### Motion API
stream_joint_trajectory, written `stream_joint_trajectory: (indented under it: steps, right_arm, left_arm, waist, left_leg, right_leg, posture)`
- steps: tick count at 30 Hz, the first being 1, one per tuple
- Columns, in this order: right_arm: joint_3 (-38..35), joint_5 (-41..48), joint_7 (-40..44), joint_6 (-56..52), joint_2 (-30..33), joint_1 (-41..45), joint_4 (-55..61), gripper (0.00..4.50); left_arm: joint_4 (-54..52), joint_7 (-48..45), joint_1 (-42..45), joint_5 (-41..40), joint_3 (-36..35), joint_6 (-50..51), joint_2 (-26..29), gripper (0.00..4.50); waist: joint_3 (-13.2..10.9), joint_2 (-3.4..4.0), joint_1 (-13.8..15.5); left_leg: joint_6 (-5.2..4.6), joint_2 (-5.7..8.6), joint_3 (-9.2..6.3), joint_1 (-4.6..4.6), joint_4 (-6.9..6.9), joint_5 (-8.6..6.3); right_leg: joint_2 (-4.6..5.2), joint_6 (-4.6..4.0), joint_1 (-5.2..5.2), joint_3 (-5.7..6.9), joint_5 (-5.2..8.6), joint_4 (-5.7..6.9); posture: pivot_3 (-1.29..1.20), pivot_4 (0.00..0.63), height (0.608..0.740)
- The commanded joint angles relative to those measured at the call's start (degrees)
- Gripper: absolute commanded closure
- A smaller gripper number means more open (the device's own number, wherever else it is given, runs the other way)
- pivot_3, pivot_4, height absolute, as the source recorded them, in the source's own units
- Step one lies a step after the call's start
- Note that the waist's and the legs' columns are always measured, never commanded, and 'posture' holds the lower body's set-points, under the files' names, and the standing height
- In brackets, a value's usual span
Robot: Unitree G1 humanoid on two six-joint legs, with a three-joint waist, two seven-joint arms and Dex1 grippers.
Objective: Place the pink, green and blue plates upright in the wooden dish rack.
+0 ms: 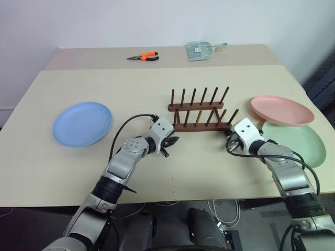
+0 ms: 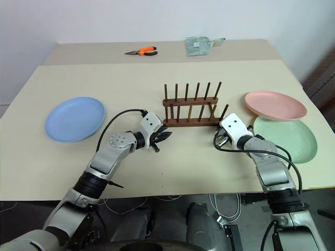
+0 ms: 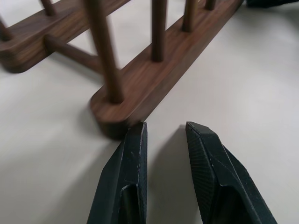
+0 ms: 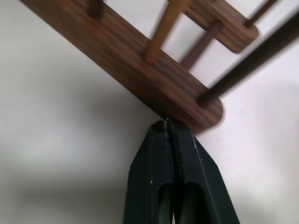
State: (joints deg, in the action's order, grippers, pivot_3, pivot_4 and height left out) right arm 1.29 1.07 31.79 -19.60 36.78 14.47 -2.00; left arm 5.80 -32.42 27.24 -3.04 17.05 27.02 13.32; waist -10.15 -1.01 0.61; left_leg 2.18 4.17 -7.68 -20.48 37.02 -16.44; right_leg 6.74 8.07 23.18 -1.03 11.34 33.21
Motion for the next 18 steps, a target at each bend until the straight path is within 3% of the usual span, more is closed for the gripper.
stream_joint_trajectory:
  steps: [1,7,11,16,18]
  right_arm:
    - [-7.6,1.7,4.0,2.4,7.5,0.0,4.9,3.19]
    - [-12.5,-3.8,7.6,9.5,22.8,-3.4,3.8,0.17]
    - [-8.9,-9.4,6.8,15.7,26.4,-2.4,-5.7,0.17]
    - [-3.0,-16.1,2.3,22.7,25.5,2.9,-19.4,0.17]
    - [-1.6,-17.6,-0.1,24.4,24.6,5.9,-24.5,0.68]
  left_arm:
    - [-3.1,-2.1,-2.3,-1.1,-2.0,-0.4,2.5,3.23]
    - [-13.6,-11.4,-7.4,-6.8,-1.7,-2.5,6.8,3.23]
    - [-16.1,-14.2,-8.1,-9.2,-1.5,-1.8,7.0,3.23]
    - [-17.1,-14.1,-7.2,-9.8,-1.2,-1.2,6.3,3.23]
    - [-17.9,-13.4,-7.0,-10.1,-1.5,-0.6,6.0,3.23]
  waist:
    - [-0.1,0.16,0.0]
    - [-0.1,0.22,0.0]
    - [-0.1,0.15,-0.1]
    - [-0.2,0.25,-0.1]
    - [-0.2,0.24,-0.2]
  left_leg:
    - [0.0,0.0,0.01,-0.02,0.01,0.0]
    - [-0.01,0.02,0.09,-0.09,-0.1,-0.01]
    - [0.0,-0.02,0.13,-0.04,-0.02,-0.02]
    - [-0.02,0.01,0.2,-0.07,-0.02,-0.02]
    - [-0.02,0.02,0.23,-0.08,-0.02,-0.01]
  right_leg:
    - [0.0,0.0,0.0,0.0,0.0,-0.01]
    - [0.04,0.03,0.1,-0.04,0.05,-0.07]
    - [0.03,-0.15,-0.02,-0.03,0.16,-0.1]
    - [0.06,-0.16,0.04,-0.09,0.15,-0.11]
    - [0.06,-0.17,0.05,-0.13,0.13,-0.1]
  posture:
    - [0.0,0.15,0.74]
    - [0.0,0.15,0.74]
    - [0.0,0.15,0.74]
    - [0.0,0.15,0.74]
    - [0.0,0.15,0.74]
